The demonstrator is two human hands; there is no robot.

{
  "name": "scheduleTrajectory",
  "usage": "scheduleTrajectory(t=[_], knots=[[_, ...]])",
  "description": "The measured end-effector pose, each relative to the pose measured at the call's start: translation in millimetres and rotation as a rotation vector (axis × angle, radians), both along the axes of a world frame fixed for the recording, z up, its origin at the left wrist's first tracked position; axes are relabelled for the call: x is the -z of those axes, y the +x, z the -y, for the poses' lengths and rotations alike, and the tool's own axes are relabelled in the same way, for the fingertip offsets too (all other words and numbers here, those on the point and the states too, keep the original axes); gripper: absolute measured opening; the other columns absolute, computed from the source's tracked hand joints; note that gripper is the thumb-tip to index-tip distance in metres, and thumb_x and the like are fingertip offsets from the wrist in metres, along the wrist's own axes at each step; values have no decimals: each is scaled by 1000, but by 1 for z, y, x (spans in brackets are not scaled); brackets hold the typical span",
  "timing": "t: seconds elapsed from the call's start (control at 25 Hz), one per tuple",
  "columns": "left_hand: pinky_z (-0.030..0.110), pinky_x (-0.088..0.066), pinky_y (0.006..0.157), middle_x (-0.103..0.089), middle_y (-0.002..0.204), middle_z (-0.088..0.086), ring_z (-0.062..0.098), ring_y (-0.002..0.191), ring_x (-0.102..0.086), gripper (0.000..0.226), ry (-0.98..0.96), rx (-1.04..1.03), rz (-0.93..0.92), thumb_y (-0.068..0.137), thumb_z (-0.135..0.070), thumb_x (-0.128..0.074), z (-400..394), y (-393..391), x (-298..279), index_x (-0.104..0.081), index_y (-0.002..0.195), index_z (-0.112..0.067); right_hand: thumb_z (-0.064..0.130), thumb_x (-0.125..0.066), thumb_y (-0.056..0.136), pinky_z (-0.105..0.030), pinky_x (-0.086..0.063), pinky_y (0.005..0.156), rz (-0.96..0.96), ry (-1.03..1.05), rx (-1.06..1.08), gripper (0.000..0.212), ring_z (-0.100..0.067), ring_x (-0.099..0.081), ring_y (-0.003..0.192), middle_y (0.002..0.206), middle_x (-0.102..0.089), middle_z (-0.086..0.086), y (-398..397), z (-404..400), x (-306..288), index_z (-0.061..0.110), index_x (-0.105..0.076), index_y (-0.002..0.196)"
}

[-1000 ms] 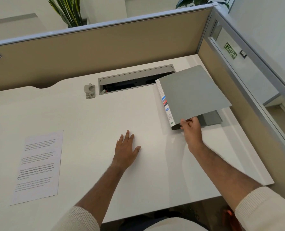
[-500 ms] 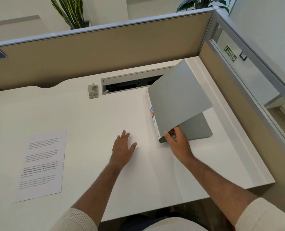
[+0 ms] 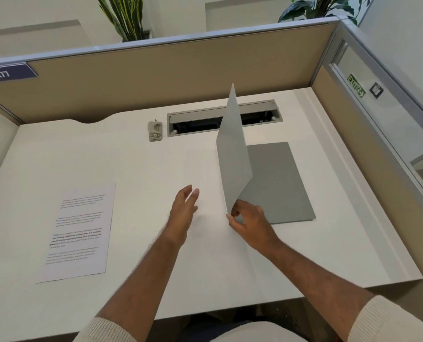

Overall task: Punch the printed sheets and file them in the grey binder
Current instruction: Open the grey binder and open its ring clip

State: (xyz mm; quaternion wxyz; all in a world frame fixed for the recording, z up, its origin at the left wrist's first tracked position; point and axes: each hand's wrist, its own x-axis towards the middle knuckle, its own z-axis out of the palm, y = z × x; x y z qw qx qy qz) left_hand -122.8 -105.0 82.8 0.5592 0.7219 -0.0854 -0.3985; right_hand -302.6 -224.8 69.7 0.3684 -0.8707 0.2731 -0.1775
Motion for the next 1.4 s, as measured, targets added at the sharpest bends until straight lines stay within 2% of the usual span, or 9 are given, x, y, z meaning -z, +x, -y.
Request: scheduleTrajectory(t=[0.12, 0.2, 0.44, 0.6, 0.76, 0.92, 1.12, 1.24, 1.4], knots=[[41, -50, 114, -54, 152, -3, 21, 138, -56, 53, -100, -81, -78, 107, -41, -59, -6, 9, -15, -45, 154, -21, 23, -64, 92, -43, -47, 81, -41, -6, -85, 22, -6, -49, 71, 79, -54, 15, 8, -18, -3, 32, -44, 85], [44, -51, 114, -57, 150, -3, 22, 135, -60, 49, -149, -112, -104, 107, -39, -59, -9, 16, -29, -48, 152, -21, 26, -61, 92, -42, -46, 83, -81, 10, -140, 16, -11, -53, 75, 82, -56, 13, 14, -26, -2, 29, -46, 88], [40, -57, 104, -66, 145, -6, 20, 130, -66, 44, -278, -210, -75, 108, -39, -57, -35, 45, -72, -54, 148, -20, 18, -59, 91, -35, -42, 73, -146, 23, -278, 21, -13, -45, 73, 76, -48, 12, 35, -55, 0, 27, -41, 86], [43, -56, 107, -68, 139, -12, 17, 127, -66, 48, -240, -225, -1, 106, -50, -56, -52, 63, -95, -56, 147, -25, 16, -58, 89, -31, -38, 68, -155, 20, -349, 23, -14, -44, 72, 76, -47, 10, 48, -67, 3, 27, -39, 84], [44, -58, 104, -71, 136, -14, 19, 125, -69, 50, -157, -136, 54, 101, -62, -56, -69, 78, -103, -65, 140, -32, 17, -58, 89, -34, -42, 68, -159, 0, -371, 22, -15, -44, 70, 76, -47, 9, 61, -81, 5, 27, -39, 83], [39, -62, 90, -78, 124, -4, 24, 113, -76, 33, -147, -165, 105, 105, -38, -61, -87, 89, -105, -70, 133, -24, 15, -58, 88, -25, -36, 63, -156, -32, -414, 23, -14, -40, 68, 75, -46, 9, 71, -95, 9, 26, -39, 82], [25, -62, 69, -83, 100, -10, 11, 87, -78, 24, -62, -227, 243, 102, -13, -62, -107, 110, -109, -79, 110, -27, 13, -59, 86, -23, -30, 62, -164, -45, -473, 24, -17, -41, 66, 73, -45, 10, 81, -104, 10, 25, -39, 80], [28, -65, 74, -84, 101, -7, 11, 85, -78, 25, 5, -203, 300, 101, -11, -63, -119, 126, -106, -78, 118, -21, 18, -62, 86, -24, -31, 62, -204, -78, -542, 26, -14, -42, 66, 73, -46, 11, 88, -97, 7, 28, -39, 79], [36, -65, 79, -83, 107, 1, 16, 86, -77, 30, 56, -188, 319, 100, -10, -63, -133, 142, -92, -76, 126, -14, 22, -65, 85, -32, -46, 66, -265, -6, -512, 19, -17, -53, 71, 79, -58, 6, 84, -80, 8, 23, -47, 81]])
